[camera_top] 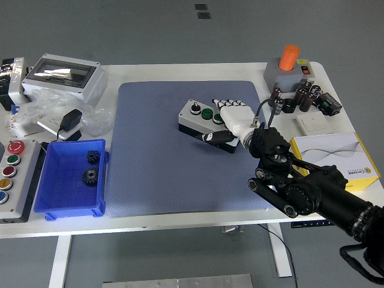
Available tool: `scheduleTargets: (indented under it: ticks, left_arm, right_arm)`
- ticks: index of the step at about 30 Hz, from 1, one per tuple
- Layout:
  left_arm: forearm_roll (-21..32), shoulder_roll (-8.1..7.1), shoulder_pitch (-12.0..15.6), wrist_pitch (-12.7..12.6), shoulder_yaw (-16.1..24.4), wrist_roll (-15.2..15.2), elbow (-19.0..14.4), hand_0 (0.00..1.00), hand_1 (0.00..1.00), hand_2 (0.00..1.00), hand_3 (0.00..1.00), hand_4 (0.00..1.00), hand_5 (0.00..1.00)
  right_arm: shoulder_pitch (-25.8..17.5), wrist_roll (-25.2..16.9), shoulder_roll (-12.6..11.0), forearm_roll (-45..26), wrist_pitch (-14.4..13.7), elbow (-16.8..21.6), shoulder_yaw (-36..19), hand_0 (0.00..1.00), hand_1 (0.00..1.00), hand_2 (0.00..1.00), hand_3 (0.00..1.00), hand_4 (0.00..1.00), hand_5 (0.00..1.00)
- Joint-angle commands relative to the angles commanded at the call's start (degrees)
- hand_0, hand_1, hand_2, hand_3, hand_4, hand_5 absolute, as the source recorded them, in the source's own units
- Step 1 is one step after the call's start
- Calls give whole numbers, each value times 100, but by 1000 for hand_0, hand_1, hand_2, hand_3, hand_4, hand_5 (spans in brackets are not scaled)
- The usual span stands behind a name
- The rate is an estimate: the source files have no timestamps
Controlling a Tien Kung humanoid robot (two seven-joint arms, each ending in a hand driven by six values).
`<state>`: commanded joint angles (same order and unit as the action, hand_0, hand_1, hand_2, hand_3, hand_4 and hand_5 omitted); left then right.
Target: Pick up the button,place it on the desk,press the button,press the button
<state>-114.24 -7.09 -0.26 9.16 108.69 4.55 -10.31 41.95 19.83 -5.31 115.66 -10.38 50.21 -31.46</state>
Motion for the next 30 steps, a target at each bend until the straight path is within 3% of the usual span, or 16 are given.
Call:
scheduleTargets:
  ticks: [1,7,8,13,14,19,20,25,26,30]
  left_arm:
    - [0,0,-1,0,-2,-1,0,735,740,655,700,926,360]
    - [-30,-3,-16,-2,9,-10,0,735,740,655,700,926,360]
    - [-36,-5,-19,-3,12,-10,0,735,740,655,700,930,359]
    - [-63,-11,-38,-1,14,-7,0,735,740,655,700,930,359]
    - [-64,-11,-40,-2,12,-7,0,735,741,655,700,932,359]
    - [-65,-10,-46,-9,-5,-16,0,735,741,655,700,932,359]
    - [-66,-10,-47,-10,-7,-17,0,736,741,655,698,930,356]
    - [-52,-9,-53,-21,-29,-24,0,736,741,655,698,930,356]
    - [-48,-9,-53,-23,-33,-25,0,736,740,654,697,929,354]
    - [-22,-9,-45,-50,-51,-48,0,736,740,654,697,929,354]
  right_arm:
    - [2,13,6,24,-13,-11,15,756,865,948,998,998,728]
    - [11,112,39,170,-87,-96,112,756,865,948,998,998,728]
    - [10,124,42,187,-93,-106,123,298,656,781,998,998,567]
    - [3,150,61,251,-244,-151,185,298,656,781,998,998,567]
    - [1,149,64,253,-270,-155,192,162,502,653,928,967,402]
    - [-9,135,94,269,-396,-186,227,162,502,653,928,967,402]
    - [-12,131,101,275,-418,-193,231,90,409,524,738,810,195]
    - [-30,92,136,349,-569,-214,242,90,409,524,738,810,195]
    - [-32,84,140,362,-592,-214,241,65,364,438,555,770,176]
    - [-48,-49,134,386,-784,-187,214,65,364,438,555,770,176]
